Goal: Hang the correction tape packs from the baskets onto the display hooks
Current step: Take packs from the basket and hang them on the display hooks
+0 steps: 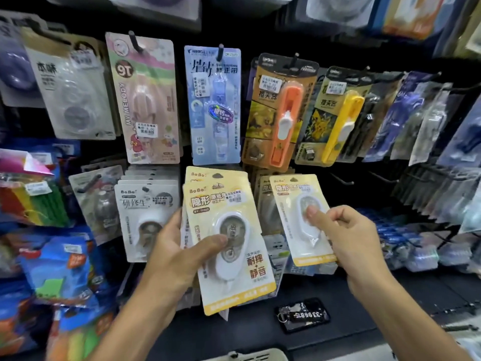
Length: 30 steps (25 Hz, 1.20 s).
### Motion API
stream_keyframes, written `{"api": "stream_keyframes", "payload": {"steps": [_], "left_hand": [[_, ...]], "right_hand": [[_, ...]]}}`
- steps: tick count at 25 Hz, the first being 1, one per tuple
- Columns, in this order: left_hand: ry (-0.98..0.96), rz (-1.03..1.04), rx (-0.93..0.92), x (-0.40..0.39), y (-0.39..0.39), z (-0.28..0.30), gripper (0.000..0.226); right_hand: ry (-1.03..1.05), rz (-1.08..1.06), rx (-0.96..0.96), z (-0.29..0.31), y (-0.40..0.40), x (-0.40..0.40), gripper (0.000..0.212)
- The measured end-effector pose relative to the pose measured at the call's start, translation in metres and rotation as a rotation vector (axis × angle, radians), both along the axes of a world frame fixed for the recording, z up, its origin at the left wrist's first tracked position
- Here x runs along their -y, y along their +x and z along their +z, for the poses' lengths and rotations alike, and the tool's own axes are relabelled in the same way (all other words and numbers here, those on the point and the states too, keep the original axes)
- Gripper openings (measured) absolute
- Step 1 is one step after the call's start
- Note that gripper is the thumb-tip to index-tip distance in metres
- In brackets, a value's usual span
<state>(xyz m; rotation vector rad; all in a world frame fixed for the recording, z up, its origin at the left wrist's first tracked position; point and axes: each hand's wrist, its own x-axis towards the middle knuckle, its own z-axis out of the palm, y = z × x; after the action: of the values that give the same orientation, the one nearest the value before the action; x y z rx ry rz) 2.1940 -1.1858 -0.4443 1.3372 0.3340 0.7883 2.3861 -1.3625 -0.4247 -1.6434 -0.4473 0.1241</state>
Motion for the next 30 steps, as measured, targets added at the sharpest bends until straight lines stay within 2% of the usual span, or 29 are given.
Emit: {"api": "stream_keyframes", "payload": {"steps": [5, 6, 8, 9, 11, 12, 14, 16, 19, 22, 23, 26, 30], "left_hand": [[0.028, -0.020, 0.033, 0.002, -0.005, 0.012, 0.048], [0.034, -0.021, 0.032, 0.001, -0.008, 0.014, 0.049], [0.045, -0.017, 0.017, 0.001, -0.012, 0.017, 0.052], [0.048, -0.003, 0.010, 0.001, -0.012, 0.016, 0.054], [0.030, 0.030, 0.005, 0.005, -0.005, 0.012, 0.058], [0.022, 0.039, 0.006, 0.009, 0.000, 0.011, 0.056], [0.034, 0.028, 0.010, 0.019, 0.014, 0.007, 0.057], [0.042, 0.015, 0.015, 0.027, 0.024, 0.005, 0.055], [0.019, 0.018, 0.038, 0.028, 0.032, 0.004, 0.039], [0.038, 0.062, 0.016, 0.019, 0.031, 0.008, 0.031], [0.044, 0.066, 0.005, 0.016, 0.030, 0.010, 0.031], [0.077, 0.060, -0.054, 0.007, 0.025, 0.011, 0.033], [0.049, 0.012, -0.080, 0.012, 0.021, 0.007, 0.027]], "right_hand": [[-0.084, -0.045, 0.114, -0.007, -0.007, 0.004, 0.048], [-0.110, -0.024, 0.113, -0.008, -0.007, 0.003, 0.042], [-0.135, 0.030, 0.022, -0.010, -0.006, 0.000, 0.017], [-0.177, 0.067, -0.039, -0.011, -0.010, -0.001, 0.016], [-0.258, 0.153, -0.057, -0.016, -0.021, 0.000, 0.043], [-0.224, 0.226, -0.076, -0.017, -0.031, -0.001, 0.049], [-0.062, 0.499, -0.184, -0.018, -0.053, -0.006, 0.051], [0.044, 0.579, -0.255, -0.021, -0.061, -0.012, 0.050], [0.183, 0.369, -0.362, -0.017, -0.050, -0.009, 0.049], [0.051, 0.216, -0.293, -0.014, -0.027, 0.005, 0.018], [0.031, 0.188, -0.270, -0.014, -0.021, 0.009, 0.014], [0.061, 0.084, -0.308, -0.016, -0.015, 0.010, 0.011], [0.071, 0.001, -0.348, -0.017, -0.016, 0.007, 0.020]]}}
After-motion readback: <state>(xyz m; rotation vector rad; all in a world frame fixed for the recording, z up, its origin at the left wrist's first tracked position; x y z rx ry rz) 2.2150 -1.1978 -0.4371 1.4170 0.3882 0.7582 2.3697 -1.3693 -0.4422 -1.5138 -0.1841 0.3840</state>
